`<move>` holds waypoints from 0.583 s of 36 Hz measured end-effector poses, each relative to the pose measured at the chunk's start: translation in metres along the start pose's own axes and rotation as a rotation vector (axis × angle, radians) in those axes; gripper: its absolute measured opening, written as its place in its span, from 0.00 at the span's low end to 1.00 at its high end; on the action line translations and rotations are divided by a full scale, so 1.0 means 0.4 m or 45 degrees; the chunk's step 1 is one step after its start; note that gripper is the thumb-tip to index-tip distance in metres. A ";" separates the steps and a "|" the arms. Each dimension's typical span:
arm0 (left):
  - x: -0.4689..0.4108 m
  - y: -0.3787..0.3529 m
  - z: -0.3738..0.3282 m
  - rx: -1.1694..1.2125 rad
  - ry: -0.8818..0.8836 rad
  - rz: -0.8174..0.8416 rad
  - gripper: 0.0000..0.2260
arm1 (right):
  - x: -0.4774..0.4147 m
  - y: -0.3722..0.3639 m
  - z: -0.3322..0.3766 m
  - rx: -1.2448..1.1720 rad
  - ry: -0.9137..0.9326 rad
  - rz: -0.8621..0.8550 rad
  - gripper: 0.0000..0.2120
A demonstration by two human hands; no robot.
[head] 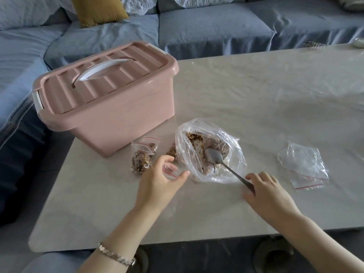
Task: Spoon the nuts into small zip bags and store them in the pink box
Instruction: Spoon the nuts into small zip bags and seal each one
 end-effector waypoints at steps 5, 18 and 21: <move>-0.030 -0.024 0.002 0.051 0.168 0.050 0.21 | -0.009 -0.015 0.000 0.149 0.081 0.004 0.15; -0.105 -0.076 -0.013 -0.293 0.378 0.144 0.16 | -0.038 0.131 0.077 -0.102 0.288 -0.306 0.15; -0.107 -0.076 0.000 -0.303 0.381 0.149 0.10 | -0.088 0.130 0.094 -0.116 0.281 -0.252 0.12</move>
Point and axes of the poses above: each hand's wrist, its own x-axis away from the middle knuckle, its own y-axis out of the back of the hand, z = x × y, the point moved 5 cm from there along -x, towards the middle knuckle, and after that the axes turned 9 degrees about y, right-handed, at the moved point
